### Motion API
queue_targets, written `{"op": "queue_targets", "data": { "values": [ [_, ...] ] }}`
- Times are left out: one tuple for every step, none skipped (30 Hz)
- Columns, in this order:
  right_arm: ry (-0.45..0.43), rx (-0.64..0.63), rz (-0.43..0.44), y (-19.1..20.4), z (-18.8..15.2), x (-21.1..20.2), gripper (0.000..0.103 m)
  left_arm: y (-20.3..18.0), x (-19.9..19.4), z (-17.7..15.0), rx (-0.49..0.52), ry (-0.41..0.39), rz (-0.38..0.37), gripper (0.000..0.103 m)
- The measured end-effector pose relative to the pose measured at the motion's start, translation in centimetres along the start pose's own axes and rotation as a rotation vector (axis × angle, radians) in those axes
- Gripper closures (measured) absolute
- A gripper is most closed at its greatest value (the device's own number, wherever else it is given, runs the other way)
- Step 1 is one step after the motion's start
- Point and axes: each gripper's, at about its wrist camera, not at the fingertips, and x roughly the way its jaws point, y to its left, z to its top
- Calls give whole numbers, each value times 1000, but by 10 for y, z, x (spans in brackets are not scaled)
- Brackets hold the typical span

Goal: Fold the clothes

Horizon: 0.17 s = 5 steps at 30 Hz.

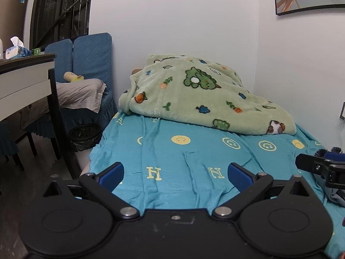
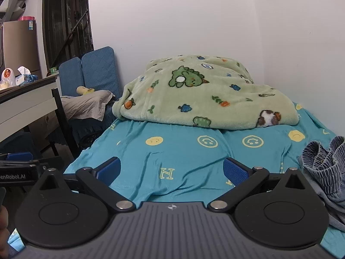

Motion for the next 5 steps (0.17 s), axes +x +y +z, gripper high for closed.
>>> {"op": "queue_targets", "data": {
  "values": [
    [0,1,0,0,0,0,0,0,0,0,0,3,-2,0],
    [-1,2,0,0,0,0,0,0,1,0,0,4,-5,0],
    [-1,3,-1,0,-1,-1,0,-1,1,-1,1,4,-5,0],
    [-1,3,-1,0,-1,-1,0,-1,1,-1,3,3,-3,0],
    [-1,3,-3,0,-1,-1,0,-1,0,-1,4,2,0,0]
  ]
}}
